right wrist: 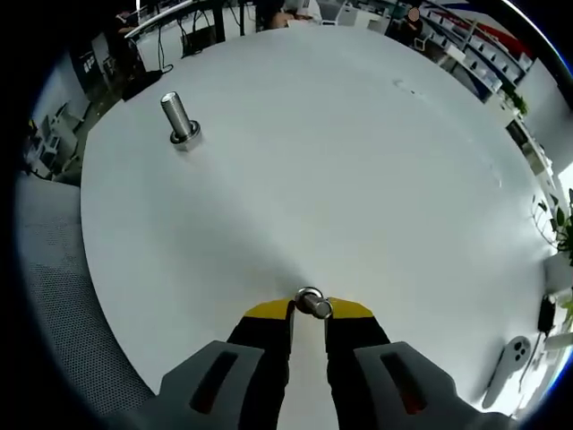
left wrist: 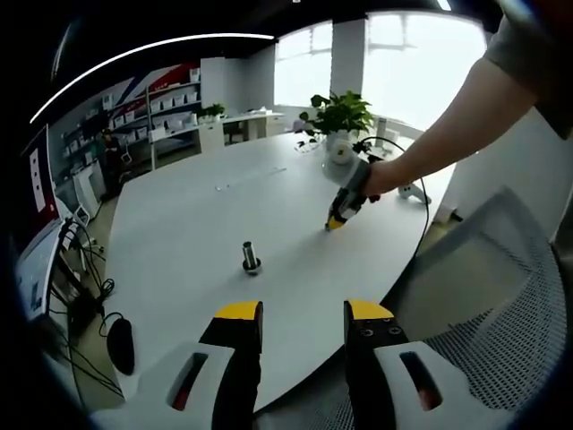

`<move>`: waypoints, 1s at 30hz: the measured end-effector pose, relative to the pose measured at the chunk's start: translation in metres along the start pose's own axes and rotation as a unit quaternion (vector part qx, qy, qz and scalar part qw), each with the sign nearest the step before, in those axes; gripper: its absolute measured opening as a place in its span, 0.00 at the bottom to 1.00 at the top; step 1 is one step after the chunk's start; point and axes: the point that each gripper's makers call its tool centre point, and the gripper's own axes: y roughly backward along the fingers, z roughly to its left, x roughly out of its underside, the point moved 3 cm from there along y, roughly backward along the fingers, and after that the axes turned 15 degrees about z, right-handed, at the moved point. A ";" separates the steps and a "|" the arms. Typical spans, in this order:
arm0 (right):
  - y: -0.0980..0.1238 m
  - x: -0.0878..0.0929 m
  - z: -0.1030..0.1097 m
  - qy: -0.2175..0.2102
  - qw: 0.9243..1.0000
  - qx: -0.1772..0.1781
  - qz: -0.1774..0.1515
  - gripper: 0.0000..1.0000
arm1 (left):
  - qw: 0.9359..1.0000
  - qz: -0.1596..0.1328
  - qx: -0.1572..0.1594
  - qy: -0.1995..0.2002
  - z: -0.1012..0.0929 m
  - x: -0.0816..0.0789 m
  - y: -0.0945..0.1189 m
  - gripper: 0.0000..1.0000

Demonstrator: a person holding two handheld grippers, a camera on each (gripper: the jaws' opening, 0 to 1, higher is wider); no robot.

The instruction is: Place the washer onto the threaded stud by aligning its center hole with the stud, sliding it down to the base, and recovering from edge contact or off-axis alignment until the washer reaches the visible bottom stop.

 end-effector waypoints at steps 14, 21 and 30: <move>0.016 0.023 0.003 -0.054 0.998 -0.007 -0.030 0.22 | 1.000 0.006 0.002 0.001 0.000 0.002 -0.001 0.35; 0.027 0.038 -0.003 -0.066 0.996 0.001 -0.058 0.22 | 1.000 0.008 0.000 -0.003 0.000 0.002 -0.002 0.35; 0.073 0.054 0.009 -0.091 0.986 -0.003 -0.140 0.22 | 1.000 0.003 0.007 -0.007 -0.001 0.001 -0.002 0.35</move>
